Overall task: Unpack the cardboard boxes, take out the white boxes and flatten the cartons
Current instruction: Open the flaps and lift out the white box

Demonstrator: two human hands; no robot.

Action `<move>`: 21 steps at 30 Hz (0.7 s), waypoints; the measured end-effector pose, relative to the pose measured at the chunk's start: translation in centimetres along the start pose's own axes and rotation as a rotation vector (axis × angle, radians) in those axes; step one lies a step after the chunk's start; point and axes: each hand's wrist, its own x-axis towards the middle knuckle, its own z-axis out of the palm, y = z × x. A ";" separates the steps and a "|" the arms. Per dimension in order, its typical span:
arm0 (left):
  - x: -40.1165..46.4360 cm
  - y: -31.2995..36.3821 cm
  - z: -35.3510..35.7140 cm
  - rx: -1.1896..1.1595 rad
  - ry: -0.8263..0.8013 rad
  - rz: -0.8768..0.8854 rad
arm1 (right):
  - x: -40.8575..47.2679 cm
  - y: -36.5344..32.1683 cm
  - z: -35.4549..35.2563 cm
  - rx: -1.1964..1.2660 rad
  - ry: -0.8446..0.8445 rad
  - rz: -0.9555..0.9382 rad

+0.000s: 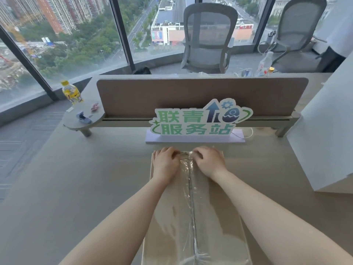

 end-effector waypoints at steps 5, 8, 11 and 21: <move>0.9 0.6 -0.7 -0.130 -0.022 -0.049 | -0.6 -0.6 -0.6 0.189 0.090 -0.003; 1.2 0.3 -1.0 -0.315 -0.051 -0.113 | -0.9 -1.7 -1.4 0.437 0.075 0.054; 1.1 0.5 -2.5 -0.539 -0.078 -0.152 | -0.9 -2.1 -2.7 0.579 0.046 0.061; 1.1 -5.0 -13.4 -0.617 -0.300 -0.194 | -2.5 2.5 -12.0 0.684 0.113 0.110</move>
